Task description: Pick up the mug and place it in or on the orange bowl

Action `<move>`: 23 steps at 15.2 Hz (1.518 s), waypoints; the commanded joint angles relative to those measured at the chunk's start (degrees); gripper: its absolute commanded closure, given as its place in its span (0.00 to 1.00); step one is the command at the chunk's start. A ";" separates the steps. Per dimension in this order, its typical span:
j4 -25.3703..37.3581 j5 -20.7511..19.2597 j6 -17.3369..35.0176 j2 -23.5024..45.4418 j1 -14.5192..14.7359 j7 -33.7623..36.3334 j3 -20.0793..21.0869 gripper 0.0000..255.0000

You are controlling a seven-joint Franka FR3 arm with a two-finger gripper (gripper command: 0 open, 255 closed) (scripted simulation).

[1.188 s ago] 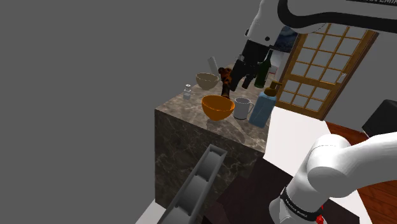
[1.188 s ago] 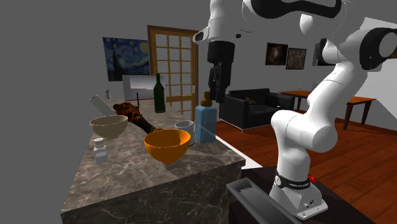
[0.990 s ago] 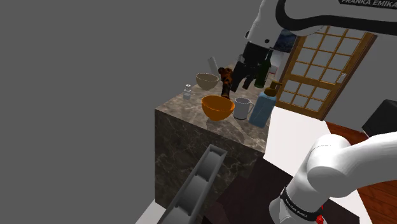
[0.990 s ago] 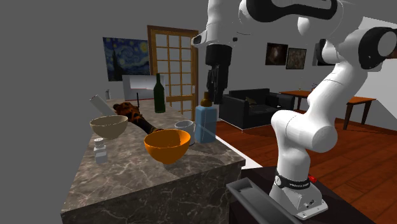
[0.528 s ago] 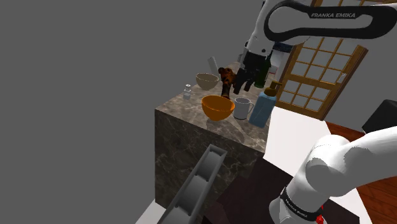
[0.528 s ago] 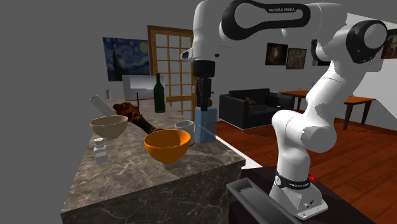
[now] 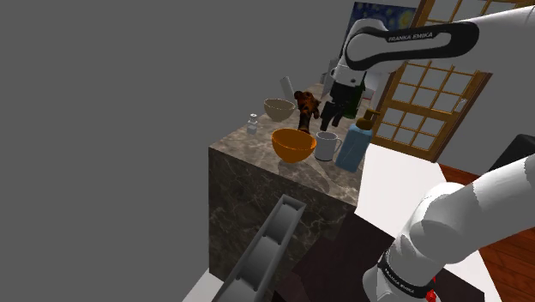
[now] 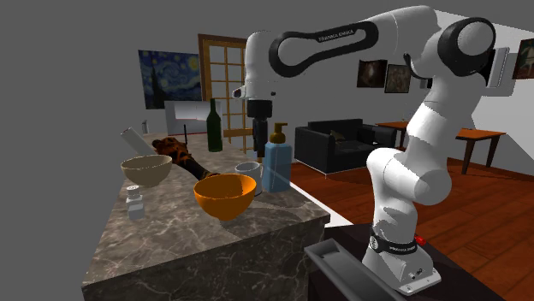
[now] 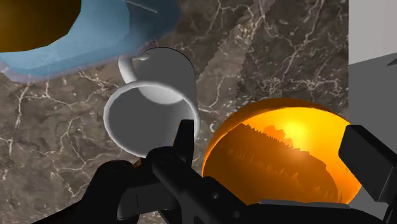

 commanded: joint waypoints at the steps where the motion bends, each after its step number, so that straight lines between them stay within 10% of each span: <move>1: 0.87 -0.70 1.27 2.62 -0.53 -2.59 -1.85 0.00; 10: 8.71 -0.50 6.13 17.44 -2.51 -14.31 -9.63 0.00; 23: 4.35 0.03 12.04 19.11 -2.55 -14.77 -9.97 0.00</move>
